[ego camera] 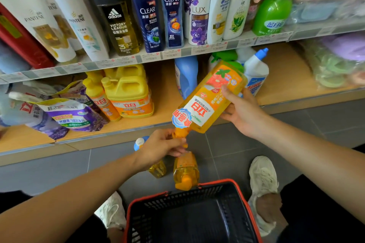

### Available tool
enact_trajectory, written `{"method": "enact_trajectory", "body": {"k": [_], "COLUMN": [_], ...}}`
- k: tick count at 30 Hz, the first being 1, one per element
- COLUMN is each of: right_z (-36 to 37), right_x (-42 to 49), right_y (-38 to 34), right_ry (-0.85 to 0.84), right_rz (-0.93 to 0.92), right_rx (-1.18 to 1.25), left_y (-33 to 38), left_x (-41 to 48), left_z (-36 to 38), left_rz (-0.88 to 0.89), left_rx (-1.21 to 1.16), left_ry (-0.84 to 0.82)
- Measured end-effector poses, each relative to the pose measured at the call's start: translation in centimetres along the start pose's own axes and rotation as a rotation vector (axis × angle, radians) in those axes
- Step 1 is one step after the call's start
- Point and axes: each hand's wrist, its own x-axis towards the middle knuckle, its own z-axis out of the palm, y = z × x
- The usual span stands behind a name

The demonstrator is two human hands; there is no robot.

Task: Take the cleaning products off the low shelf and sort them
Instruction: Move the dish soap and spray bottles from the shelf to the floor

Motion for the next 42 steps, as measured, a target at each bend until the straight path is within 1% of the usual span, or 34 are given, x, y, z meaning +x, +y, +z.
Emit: {"method": "enact_trajectory", "body": {"k": [3,5,8,10,14,17,19,20,22,24,25,27,29,32,34,37,42], "right_z": [-1.5,-2.2,-3.0,-3.6,-4.3,-4.7,-4.7,-4.6,-4.1,-3.7,-3.7,-4.1,-4.5,-4.7,-4.6,-4.4,-4.5], "right_x": [0.2,0.1,0.1,0.3,0.9,1.8,2.4,2.7,3.6,5.0,5.8,7.6,9.1,11.4,12.8,14.1,14.9], "right_y": [1.2,1.8,2.4,3.0,3.5,2.8,2.3,2.0,1.1,-0.3,-1.1,-2.7,-3.8,-4.5,-4.7,-4.9,-5.1], "right_ry": [0.049,0.039,0.038,0.056,0.099,0.113,0.091,0.077,0.092,0.163,0.199,0.234,0.228,0.192,0.168,0.132,0.102], "right_rz": [0.146,0.255,0.353,0.393,0.463,0.514,0.509,0.481,0.367,0.204,0.103,-0.135,-0.345,-0.541,-0.606,-0.632,-0.616], "right_rx": [0.016,0.032,0.059,0.091,0.167,0.111,0.008,-0.060,-0.172,-0.259,-0.351,-0.649,-0.962,-1.281,-1.411,-1.574,-1.686], "left_y": [1.7,2.7,4.1,5.2,7.5,9.0,9.9,10.2,10.6,10.6,10.5,10.4,10.2,9.4,8.1,5.9,2.6], "left_x": [-0.3,-0.6,-0.6,-0.1,1.6,3.4,4.8,5.6,7.4,9.2,10.0,11.3,12.2,12.2,11.8,11.8,13.5], "left_z": [-0.5,-0.6,-0.3,-0.3,0.0,0.6,1.1,1.4,2.1,2.9,3.3,3.9,3.8,2.8,2.1,1.6,1.5], "left_rz": [0.091,0.127,0.162,0.194,0.246,0.282,0.322,0.336,0.342,0.325,0.315,0.306,0.298,0.278,0.266,0.290,0.284], "left_rx": [0.226,0.275,0.329,0.419,0.603,0.658,0.699,0.719,0.743,0.779,0.798,0.776,0.709,0.699,0.707,0.751,0.761], "left_ry": [0.127,0.161,0.163,0.168,0.116,0.108,0.107,0.107,0.094,0.058,0.042,0.049,0.066,0.017,-0.026,-0.031,-0.081]}}
